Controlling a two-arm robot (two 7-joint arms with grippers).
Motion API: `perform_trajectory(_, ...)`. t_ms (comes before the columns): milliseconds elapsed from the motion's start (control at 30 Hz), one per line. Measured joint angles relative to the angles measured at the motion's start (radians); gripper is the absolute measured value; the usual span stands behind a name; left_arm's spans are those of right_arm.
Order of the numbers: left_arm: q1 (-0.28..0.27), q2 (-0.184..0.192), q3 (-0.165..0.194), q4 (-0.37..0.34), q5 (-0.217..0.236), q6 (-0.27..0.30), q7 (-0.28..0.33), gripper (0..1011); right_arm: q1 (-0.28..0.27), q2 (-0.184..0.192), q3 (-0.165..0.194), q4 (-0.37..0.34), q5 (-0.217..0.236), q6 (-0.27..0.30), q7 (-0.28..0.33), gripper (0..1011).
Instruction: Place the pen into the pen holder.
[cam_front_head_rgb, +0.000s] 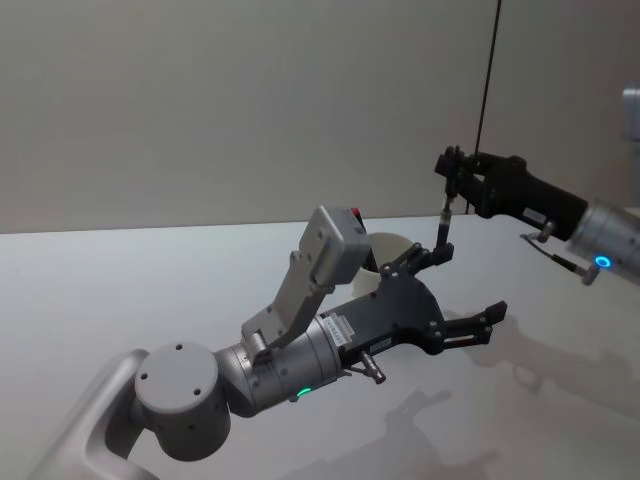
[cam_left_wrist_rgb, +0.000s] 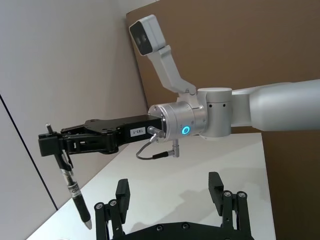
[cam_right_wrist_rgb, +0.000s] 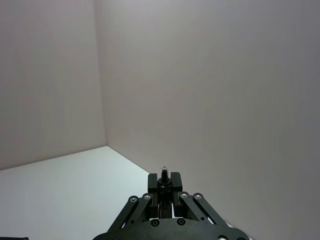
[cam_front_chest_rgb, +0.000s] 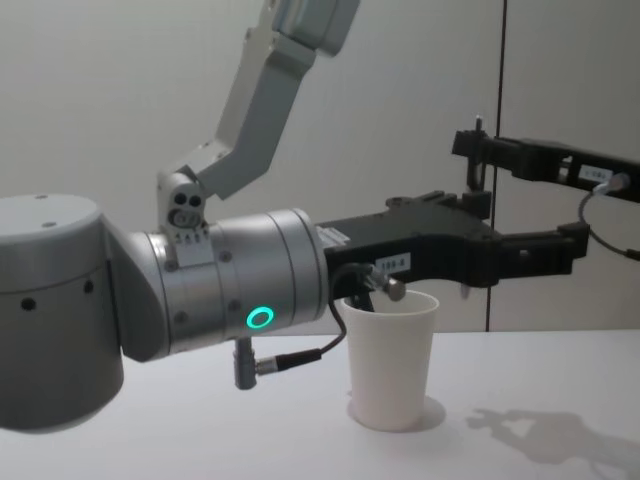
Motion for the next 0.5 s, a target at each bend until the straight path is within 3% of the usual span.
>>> perform_trajectory(500, 0.0, 0.0, 0.0, 0.0, 0.0, 0.0, 0.0, 1004, 0.098, -0.045, -0.016, 0.187, 0.041, -0.055, 0.079, 153)
